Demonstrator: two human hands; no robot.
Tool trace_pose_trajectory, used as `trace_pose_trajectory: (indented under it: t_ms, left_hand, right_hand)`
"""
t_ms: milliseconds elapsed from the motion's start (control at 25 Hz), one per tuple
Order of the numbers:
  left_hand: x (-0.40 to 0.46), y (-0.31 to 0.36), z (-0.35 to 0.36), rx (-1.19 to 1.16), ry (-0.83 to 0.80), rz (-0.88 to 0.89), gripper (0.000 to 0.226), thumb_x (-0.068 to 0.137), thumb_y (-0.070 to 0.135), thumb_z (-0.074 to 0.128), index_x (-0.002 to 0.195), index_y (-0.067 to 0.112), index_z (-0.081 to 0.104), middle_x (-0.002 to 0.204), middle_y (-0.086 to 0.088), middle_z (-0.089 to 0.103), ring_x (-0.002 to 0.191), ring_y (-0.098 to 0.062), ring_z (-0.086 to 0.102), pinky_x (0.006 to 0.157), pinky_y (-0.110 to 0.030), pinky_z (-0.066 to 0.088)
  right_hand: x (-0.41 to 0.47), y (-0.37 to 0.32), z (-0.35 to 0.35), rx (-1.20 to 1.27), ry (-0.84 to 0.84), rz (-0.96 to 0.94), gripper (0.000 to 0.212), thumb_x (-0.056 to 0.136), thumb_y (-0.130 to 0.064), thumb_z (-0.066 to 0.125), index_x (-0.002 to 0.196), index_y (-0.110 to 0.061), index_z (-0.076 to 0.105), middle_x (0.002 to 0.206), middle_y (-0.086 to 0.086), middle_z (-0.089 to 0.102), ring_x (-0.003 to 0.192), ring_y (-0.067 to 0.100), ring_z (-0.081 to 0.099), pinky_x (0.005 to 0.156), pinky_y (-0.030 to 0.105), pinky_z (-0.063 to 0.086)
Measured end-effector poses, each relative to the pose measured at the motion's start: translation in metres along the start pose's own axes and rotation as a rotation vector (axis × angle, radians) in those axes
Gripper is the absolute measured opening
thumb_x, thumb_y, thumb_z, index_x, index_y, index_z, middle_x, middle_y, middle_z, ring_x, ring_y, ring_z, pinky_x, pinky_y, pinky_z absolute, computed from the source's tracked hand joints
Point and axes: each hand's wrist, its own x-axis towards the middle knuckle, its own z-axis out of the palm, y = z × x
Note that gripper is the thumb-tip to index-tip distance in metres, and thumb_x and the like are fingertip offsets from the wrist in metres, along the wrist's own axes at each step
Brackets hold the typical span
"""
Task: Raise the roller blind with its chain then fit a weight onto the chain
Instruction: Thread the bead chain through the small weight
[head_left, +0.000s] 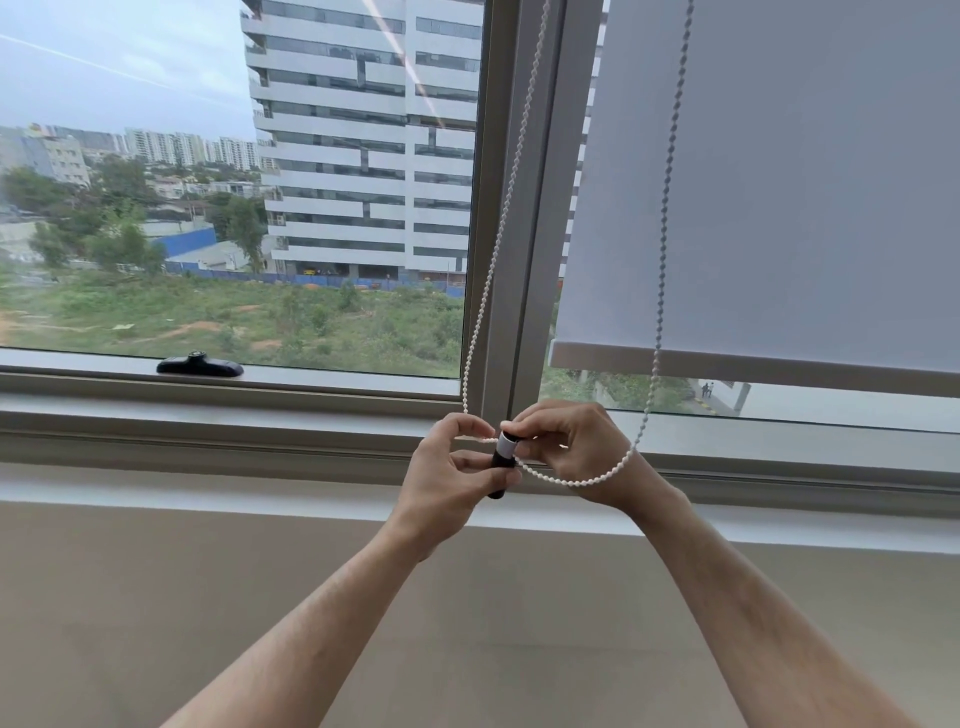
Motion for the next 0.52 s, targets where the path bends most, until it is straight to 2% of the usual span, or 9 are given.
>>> trace_pose_trajectory:
  t_ms: [120, 240, 360, 520]
  left_hand:
    - [0.0001, 0.0026, 0.0027, 0.028, 0.01, 0.004, 0.043, 0.065, 0.018, 0.086, 0.095, 0.033, 0.058, 0.076, -0.012, 0.078, 0.062, -0.021, 0.069, 0.071, -0.038, 0.054]
    - [0.0, 0.0052, 0.0028, 0.033, 0.012, 0.03, 0.043, 0.067, 0.013, 0.085, 0.096, 0.032, 0.059, 0.074, -0.014, 0.077, 0.061, -0.021, 0.069, 0.072, -0.039, 0.056]
    - [-0.0007, 0.0065, 0.0029, 0.087, 0.03, 0.052, 0.044, 0.069, 0.011, 0.084, 0.098, 0.031, 0.057, 0.075, -0.013, 0.078, 0.062, -0.021, 0.071, 0.069, -0.035, 0.057]
    - [0.0001, 0.0071, 0.0033, 0.149, 0.114, 0.085, 0.05, 0.067, 0.009, 0.085, 0.093, 0.031, 0.049, 0.087, -0.017, 0.074, 0.062, -0.022, 0.073, 0.057, -0.023, 0.052]
  right_hand:
    - [0.0009, 0.0004, -0.0018, -0.023, -0.017, -0.026, 0.024, 0.077, 0.009, 0.076, 0.099, 0.001, 0.077, 0.096, 0.011, 0.075, 0.083, 0.013, 0.07, 0.078, 0.009, 0.051]
    - [0.0023, -0.0003, -0.0029, -0.026, -0.021, -0.036, 0.024, 0.077, 0.011, 0.076, 0.099, 0.002, 0.076, 0.095, 0.012, 0.074, 0.081, 0.013, 0.069, 0.076, 0.008, 0.05]
    - [0.0035, -0.0014, -0.0038, -0.029, -0.02, -0.027, 0.025, 0.077, 0.009, 0.076, 0.101, 0.001, 0.076, 0.095, 0.01, 0.075, 0.081, 0.012, 0.069, 0.076, 0.008, 0.05]
    - [0.0057, -0.0051, -0.0023, -0.045, -0.031, -0.021, 0.025, 0.078, 0.006, 0.076, 0.103, 0.0, 0.076, 0.095, 0.009, 0.076, 0.081, 0.008, 0.069, 0.079, 0.01, 0.051]
